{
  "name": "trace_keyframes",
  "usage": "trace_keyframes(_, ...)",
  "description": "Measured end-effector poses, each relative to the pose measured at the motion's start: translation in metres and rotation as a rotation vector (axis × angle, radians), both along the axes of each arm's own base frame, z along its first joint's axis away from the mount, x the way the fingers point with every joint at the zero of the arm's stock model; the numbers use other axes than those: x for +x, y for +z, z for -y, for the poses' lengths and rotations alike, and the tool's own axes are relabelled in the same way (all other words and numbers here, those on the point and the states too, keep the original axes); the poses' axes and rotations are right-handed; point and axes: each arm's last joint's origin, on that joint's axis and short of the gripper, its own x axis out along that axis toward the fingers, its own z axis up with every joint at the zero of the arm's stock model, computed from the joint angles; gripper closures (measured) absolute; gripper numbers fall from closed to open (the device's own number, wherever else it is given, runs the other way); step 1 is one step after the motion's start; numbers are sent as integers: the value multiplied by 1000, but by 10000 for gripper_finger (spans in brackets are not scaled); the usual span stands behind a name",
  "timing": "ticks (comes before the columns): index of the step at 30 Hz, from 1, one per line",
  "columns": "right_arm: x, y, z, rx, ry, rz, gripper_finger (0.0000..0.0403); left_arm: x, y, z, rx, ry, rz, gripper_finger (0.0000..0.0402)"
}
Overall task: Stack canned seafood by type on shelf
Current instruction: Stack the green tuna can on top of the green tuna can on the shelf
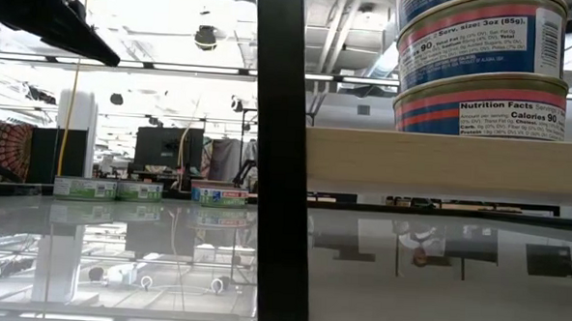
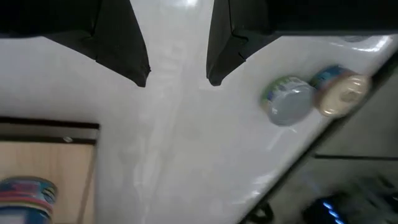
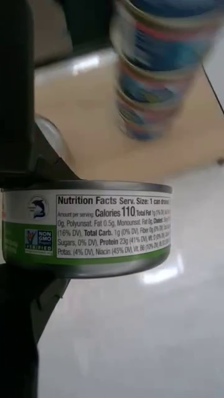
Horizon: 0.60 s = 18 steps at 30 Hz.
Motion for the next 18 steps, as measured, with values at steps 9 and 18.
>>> trace_keyframes(9, -52, -28, -13, 314, -4, 27, 241, 0, 3, -4, 145, 89, 69, 247)
trace_keyframes(18, -48, -38, -30, 423, 182, 87, 241, 6, 5, -14, 152, 198, 117, 247)
